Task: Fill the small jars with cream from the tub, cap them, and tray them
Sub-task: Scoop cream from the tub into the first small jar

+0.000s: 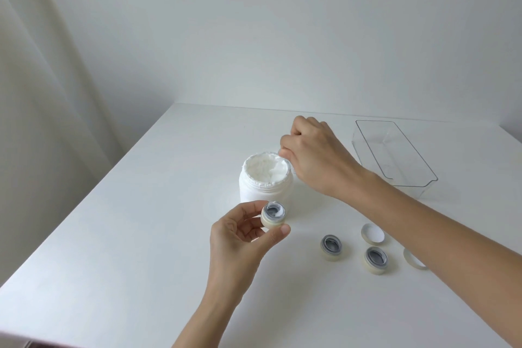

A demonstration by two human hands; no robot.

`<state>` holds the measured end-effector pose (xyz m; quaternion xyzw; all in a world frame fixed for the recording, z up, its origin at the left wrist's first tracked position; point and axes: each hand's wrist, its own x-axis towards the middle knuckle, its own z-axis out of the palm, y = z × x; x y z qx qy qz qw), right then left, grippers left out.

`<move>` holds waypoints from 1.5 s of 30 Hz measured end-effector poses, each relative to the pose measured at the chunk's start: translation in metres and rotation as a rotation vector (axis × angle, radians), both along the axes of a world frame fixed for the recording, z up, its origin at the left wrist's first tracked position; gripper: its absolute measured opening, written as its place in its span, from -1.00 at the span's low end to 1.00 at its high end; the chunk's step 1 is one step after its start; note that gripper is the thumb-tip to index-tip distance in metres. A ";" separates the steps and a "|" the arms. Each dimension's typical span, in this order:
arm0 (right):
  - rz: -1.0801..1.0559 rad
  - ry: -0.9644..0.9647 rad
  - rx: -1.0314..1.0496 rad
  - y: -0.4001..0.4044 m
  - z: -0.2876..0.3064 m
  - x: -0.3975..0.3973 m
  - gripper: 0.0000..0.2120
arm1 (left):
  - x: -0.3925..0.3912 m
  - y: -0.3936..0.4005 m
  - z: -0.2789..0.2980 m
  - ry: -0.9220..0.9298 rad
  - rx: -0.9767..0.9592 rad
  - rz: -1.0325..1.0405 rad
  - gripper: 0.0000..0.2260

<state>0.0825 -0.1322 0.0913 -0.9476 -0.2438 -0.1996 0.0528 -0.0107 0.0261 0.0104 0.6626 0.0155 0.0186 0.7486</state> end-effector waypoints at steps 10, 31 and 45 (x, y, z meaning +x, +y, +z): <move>-0.053 0.380 0.355 0.001 -0.004 0.010 -0.70 | 0.000 -0.002 -0.010 -0.015 0.013 -0.016 -0.70; -0.267 0.702 1.005 -0.036 -0.006 -0.033 -0.70 | 0.000 0.000 -0.014 -0.051 -0.019 -0.012 -0.70; -0.246 0.536 0.794 -0.037 -0.026 -0.059 -0.71 | -0.001 0.001 -0.012 -0.049 -0.048 -0.006 -0.68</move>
